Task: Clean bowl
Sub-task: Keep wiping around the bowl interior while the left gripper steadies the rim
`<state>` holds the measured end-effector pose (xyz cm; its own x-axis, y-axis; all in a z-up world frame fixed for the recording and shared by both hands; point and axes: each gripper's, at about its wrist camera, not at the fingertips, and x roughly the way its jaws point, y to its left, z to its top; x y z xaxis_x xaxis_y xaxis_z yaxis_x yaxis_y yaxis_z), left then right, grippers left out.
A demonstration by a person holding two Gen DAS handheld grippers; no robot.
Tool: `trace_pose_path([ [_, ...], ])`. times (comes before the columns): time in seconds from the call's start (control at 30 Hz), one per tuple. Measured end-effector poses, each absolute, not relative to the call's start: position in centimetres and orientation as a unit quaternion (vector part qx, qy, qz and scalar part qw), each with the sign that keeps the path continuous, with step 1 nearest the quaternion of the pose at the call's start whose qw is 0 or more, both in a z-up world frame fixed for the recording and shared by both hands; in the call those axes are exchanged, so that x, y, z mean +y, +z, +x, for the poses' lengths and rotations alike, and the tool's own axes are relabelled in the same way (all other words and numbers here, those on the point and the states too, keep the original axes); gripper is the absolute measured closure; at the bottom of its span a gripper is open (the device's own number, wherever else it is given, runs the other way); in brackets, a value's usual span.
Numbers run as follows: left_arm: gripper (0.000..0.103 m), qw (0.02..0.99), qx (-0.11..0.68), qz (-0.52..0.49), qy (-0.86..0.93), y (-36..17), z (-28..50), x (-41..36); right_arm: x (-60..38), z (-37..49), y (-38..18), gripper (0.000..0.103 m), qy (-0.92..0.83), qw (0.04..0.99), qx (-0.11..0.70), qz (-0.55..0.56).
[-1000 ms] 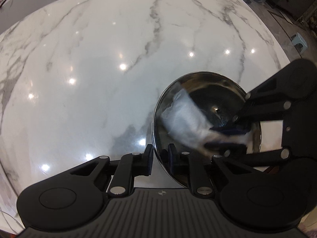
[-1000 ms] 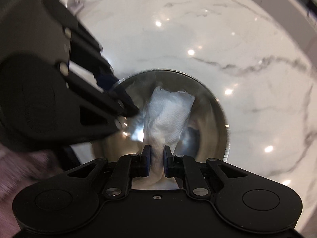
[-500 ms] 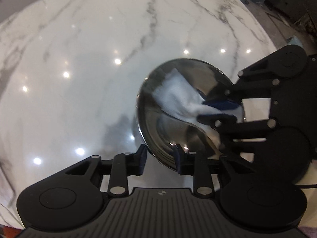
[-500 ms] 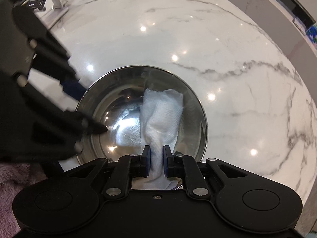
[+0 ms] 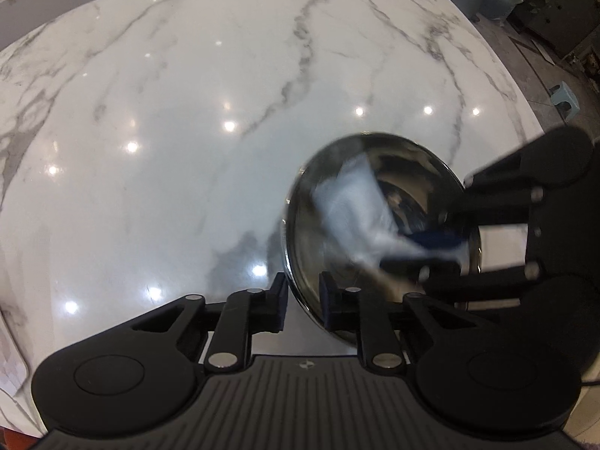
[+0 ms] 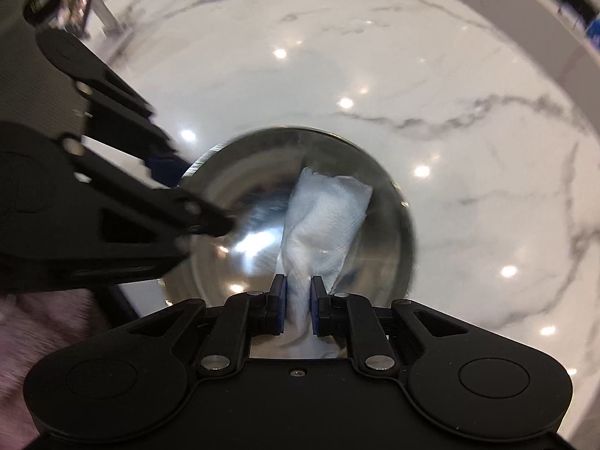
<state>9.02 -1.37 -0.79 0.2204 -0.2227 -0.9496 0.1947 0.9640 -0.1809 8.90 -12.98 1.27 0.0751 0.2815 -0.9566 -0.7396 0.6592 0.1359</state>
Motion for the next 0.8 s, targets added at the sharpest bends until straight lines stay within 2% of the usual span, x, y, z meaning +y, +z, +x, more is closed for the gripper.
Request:
trace_pose_path([
  [0.1, 0.089, 0.782, 0.609, -0.009, -0.133, -0.9, 9.1, -1.6, -12.8, 8.8, 1.2, 0.092, 0.379, 0.698, 0.586, -0.162],
  [0.23, 0.09, 0.787, 0.604, 0.012, -0.127, -0.9, 9.3, -1.9, -12.6, 8.8, 1.1, 0.092, 0.38, 0.693, 0.589, -0.168],
  [0.6, 0.089, 0.787, 0.601, 0.042, -0.134, -0.8, 9.3, -2.4, -12.0, 9.1, 1.1, 0.092, 0.33, 0.706, 0.544, -0.312],
  [0.8, 0.088, 0.788, 0.6, 0.04, -0.131, -0.7, 9.2, -2.3, -12.3, 9.4, 1.1, 0.092, 0.319, 0.716, 0.537, -0.312],
])
